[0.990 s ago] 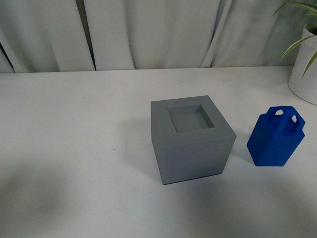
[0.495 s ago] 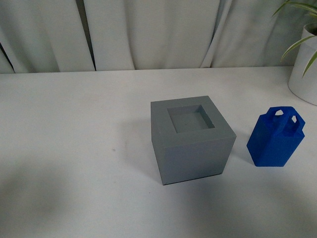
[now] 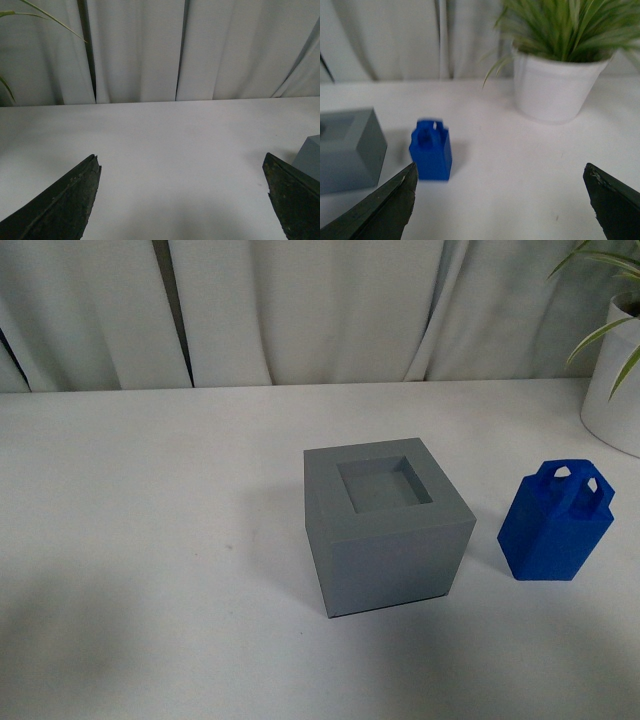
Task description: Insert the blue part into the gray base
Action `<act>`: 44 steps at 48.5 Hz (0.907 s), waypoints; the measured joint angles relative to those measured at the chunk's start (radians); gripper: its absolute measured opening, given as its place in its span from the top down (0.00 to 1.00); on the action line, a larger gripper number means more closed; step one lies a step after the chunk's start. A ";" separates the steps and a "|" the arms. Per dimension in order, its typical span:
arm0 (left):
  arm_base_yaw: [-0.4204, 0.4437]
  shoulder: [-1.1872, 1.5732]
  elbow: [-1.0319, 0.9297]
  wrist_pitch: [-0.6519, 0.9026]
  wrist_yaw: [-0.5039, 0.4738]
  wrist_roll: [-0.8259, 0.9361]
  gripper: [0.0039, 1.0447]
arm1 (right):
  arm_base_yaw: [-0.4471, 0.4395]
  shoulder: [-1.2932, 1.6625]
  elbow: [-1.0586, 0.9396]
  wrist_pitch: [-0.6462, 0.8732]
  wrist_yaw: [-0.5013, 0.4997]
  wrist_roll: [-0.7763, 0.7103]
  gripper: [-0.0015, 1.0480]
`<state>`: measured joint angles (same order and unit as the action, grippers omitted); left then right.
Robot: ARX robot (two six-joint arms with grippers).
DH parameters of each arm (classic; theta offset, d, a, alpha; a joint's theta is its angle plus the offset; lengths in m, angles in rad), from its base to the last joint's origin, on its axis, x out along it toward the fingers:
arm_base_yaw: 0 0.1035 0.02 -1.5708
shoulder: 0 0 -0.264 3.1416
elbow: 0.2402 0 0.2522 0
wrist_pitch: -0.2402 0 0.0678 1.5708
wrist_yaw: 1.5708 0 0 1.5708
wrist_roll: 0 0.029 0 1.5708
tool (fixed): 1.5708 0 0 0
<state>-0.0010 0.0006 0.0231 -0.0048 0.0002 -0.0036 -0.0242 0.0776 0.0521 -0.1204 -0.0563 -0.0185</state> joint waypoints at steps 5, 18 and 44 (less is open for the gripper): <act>0.000 0.000 0.000 0.000 0.000 0.000 0.06 | -0.049 0.150 0.048 0.029 -0.052 0.005 0.07; 0.000 0.000 0.000 0.000 0.000 0.000 0.06 | -0.079 0.618 0.306 0.188 -0.306 -0.033 0.07; 0.000 0.000 0.000 0.000 0.000 0.000 0.06 | -0.032 1.281 0.996 -0.475 -0.514 -0.684 0.07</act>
<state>-0.0010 0.0006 0.0231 -0.0048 0.0002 -0.0036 -0.0566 1.3582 1.0481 -0.5957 -0.5705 -0.7025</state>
